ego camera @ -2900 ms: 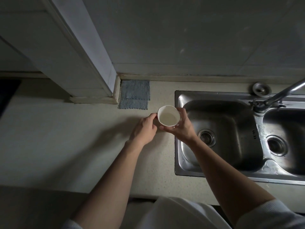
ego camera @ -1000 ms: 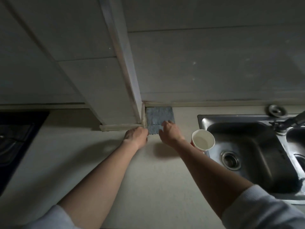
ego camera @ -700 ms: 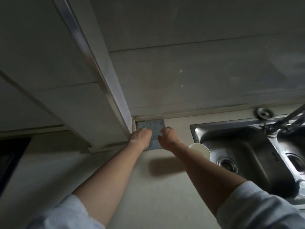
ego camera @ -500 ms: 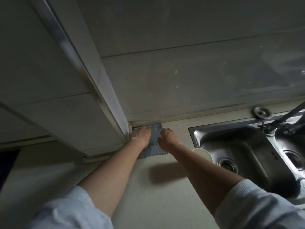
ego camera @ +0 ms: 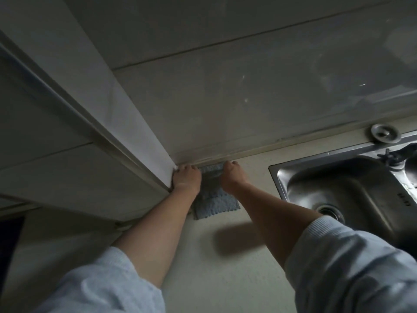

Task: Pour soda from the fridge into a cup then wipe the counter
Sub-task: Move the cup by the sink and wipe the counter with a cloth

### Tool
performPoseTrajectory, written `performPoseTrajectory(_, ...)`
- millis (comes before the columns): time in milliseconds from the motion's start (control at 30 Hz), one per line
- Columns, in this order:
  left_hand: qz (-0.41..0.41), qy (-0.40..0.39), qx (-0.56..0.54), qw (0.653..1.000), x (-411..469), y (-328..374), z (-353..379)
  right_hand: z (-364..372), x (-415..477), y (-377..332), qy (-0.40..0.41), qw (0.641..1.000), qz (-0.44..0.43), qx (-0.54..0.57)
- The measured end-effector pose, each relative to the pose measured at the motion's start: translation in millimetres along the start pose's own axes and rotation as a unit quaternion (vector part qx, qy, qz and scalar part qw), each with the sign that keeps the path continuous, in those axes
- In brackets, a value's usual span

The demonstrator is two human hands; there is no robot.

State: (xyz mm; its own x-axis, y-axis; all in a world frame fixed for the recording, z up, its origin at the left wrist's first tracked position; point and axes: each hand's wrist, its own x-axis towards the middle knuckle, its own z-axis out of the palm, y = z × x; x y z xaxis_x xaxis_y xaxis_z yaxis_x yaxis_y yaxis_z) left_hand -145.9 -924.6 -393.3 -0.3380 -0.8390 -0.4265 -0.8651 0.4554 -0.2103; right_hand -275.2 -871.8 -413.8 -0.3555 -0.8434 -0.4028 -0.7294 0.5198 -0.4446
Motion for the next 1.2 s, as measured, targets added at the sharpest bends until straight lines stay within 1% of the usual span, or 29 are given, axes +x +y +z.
performPoseTrajectory(100,-0.009,0.026,0.02,0.999,6.8,-2.5,7.2,6.6,12.2,-7.1,-0.001,1.0,0.005,0.023)
performPoseTrajectory(267,0.022,0.024,-0.007,0.999,15.0,-2.8,13.1,13.6,19.3,-8.5,0.013,1.0,0.018,0.011)
performPoseTrajectory(400,0.011,0.042,-0.04,0.998,18.6,-1.8,14.3,12.9,21.8,-3.0,0.015,1.0,0.002,-0.026)
performPoseTrajectory(533,0.001,0.062,-0.074,0.995,10.9,4.0,19.4,12.9,18.2,-0.4,0.026,0.995,-0.035,-0.095)
performPoseTrajectory(700,0.04,0.069,-0.162,0.984,-16.2,12.2,34.2,12.1,-1.0,-1.5,0.073,0.986,-0.046,-0.141)
performPoseTrajectory(833,0.067,0.099,-0.187,0.975,-45.8,10.9,34.9,9.0,-17.9,0.4,0.08,0.981,-0.07,-0.165)
performPoseTrajectory(967,0.097,0.128,-0.195,0.967,-73.9,7.7,30.5,0.9,-40.2,3.5,0.107,0.976,-0.09,-0.164)
performPoseTrajectory(1067,0.108,0.155,-0.207,0.96,-96.1,-0.1,26.6,-4.0,-60.4,4.1,0.132,0.967,-0.096,-0.197)
performPoseTrajectory(1200,0.113,0.177,-0.24,0.948,-119.2,-12.5,23.7,-9.1,-84.9,6.0,0.166,0.964,-0.101,-0.18)
